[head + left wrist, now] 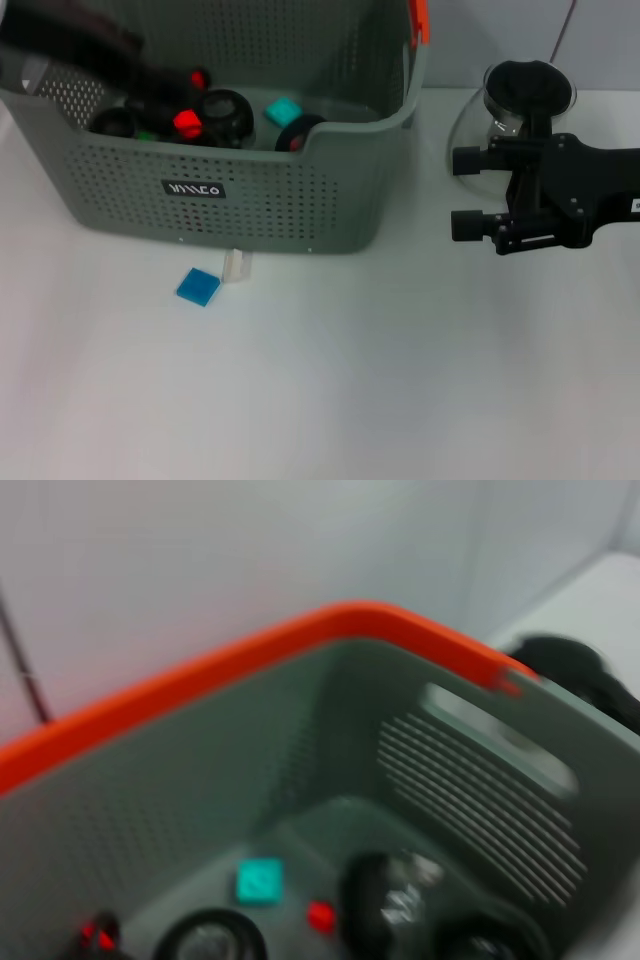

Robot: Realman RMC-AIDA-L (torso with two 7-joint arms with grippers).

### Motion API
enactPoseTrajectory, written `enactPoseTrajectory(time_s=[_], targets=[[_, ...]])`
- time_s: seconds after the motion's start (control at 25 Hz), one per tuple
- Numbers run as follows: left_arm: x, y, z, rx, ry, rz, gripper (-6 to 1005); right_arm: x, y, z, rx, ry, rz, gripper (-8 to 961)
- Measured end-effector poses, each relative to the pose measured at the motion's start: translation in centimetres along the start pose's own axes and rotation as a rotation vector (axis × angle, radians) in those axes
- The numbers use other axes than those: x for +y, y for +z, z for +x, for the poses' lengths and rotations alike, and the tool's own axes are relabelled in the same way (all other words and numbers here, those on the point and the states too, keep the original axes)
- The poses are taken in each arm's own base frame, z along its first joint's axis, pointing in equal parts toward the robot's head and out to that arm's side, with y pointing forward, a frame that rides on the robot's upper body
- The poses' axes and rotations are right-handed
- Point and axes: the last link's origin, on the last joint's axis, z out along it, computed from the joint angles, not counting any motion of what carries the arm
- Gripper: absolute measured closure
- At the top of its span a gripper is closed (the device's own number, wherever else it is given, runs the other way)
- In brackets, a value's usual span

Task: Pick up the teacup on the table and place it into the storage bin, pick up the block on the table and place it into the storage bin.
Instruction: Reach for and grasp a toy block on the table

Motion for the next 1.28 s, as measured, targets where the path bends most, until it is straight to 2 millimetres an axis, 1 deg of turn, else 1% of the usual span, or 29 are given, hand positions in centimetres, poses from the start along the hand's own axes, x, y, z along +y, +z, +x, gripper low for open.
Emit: enactPoseTrajectory(time_s=[0.08, 0.16, 0.32, 0.48, 0.6, 0.8, 0.92, 1.0, 1.28], targets=[[1.6, -1.2, -1.1, -0.016, 0.036, -0.002, 90, 0.0, 0.1, 0.0, -0.004, 0.001, 0.001, 13], [2.8, -1.6, -2.2, -0.038, 0.048, -0.013, 76, 0.0, 0.1, -0.1, -0.009, 0.001, 0.003, 13], [4.9, -1.6, -4.0, -0.089, 0.065, -0.057, 77, 0.0, 0.1, -0.2, -0.021, -0.002, 0.004, 13], [6.3, -0.9, -5.5, -0.145, 0.097, -0.105, 78, -0.1, 0.0, -0.3, -0.024, -0.003, 0.010, 13], [6.5, 0.1, -6.4, -0.186, 0.093, -0.142, 79, -0.2, 0.0, -0.3, -0.024, -0.004, 0.016, 13], [6.8, 1.2, -6.9, -0.213, 0.100, -0.198, 80, -0.2, 0.0, -0.1, -0.025, 0.000, 0.018, 12], [7.2, 2.4, -7.3, -0.237, 0.139, -0.235, 80, -0.2, 0.0, -0.1, -0.025, 0.003, 0.018, 12], [7.0, 3.5, -7.6, -0.253, 0.164, -0.232, 80, -0.2, -0.1, 0.0, -0.025, 0.006, 0.019, 12], [6.2, 6.0, -8.3, -0.287, 0.284, -0.197, 80, -0.2, 0.0, 0.2, -0.027, 0.030, 0.020, 12]])
